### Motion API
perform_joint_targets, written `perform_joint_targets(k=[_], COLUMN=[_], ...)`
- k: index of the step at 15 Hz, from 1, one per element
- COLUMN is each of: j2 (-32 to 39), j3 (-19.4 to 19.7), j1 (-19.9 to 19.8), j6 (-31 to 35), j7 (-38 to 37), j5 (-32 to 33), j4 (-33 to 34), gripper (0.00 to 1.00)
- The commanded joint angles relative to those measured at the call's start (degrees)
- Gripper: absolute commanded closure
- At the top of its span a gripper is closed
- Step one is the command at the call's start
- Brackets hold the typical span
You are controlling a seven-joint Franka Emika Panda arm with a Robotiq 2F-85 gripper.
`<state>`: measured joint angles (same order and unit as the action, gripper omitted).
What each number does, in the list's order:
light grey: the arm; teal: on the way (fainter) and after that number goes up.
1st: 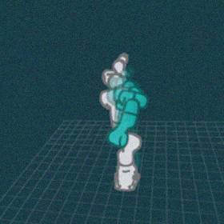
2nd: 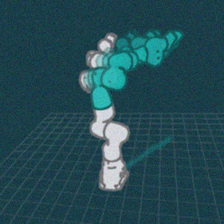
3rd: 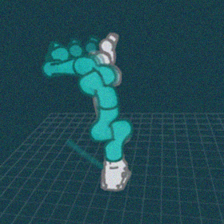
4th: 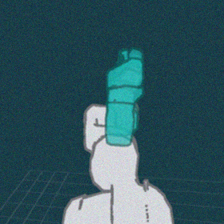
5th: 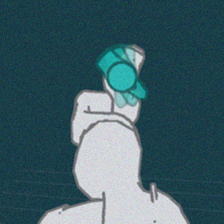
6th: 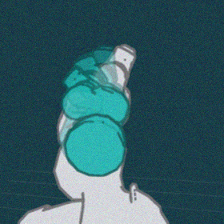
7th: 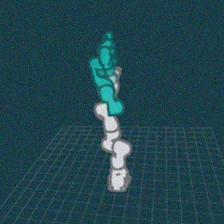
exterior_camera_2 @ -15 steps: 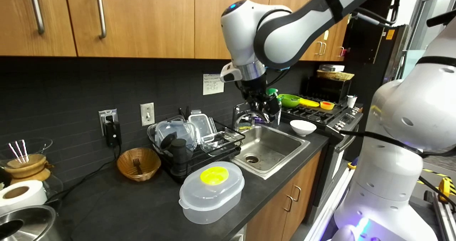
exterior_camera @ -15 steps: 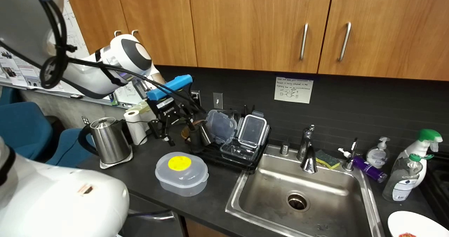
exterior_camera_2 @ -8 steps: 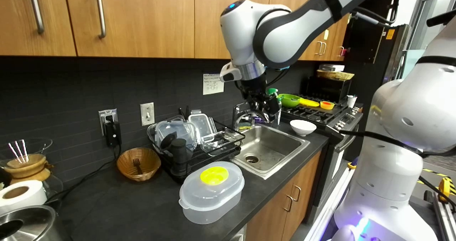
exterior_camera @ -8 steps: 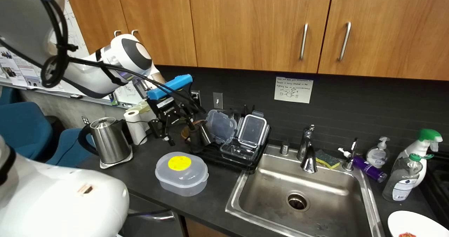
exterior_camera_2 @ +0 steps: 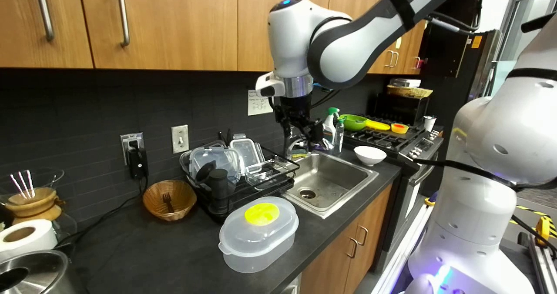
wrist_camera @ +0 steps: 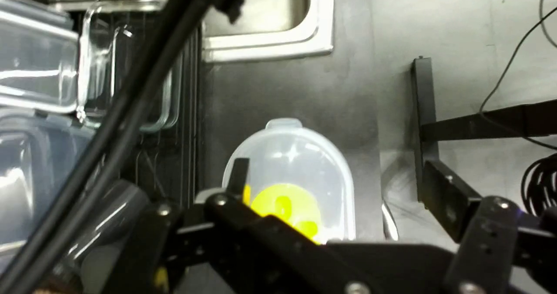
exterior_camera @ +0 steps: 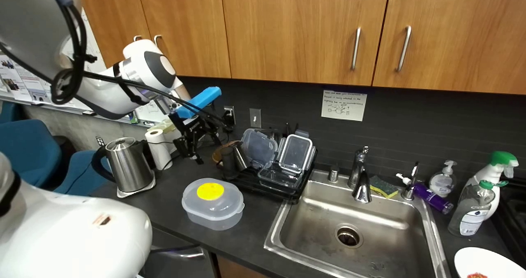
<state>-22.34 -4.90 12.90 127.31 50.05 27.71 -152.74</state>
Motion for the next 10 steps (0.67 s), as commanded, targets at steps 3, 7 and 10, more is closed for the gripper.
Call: perform_joint_targets(k=[3,7,10], j2=[0.2,0.6,0.7], j3=[2.8,8.2,16.3], j1=[2.4,6.5,15.8], j6=[17.5,29.7,32.5], j7=[11.3,24.6,37.1], j5=[-4.5,-16.2,-32.3], j4=[-3.3,-7.0,-7.0], gripper=[0.00,0.00,0.00])
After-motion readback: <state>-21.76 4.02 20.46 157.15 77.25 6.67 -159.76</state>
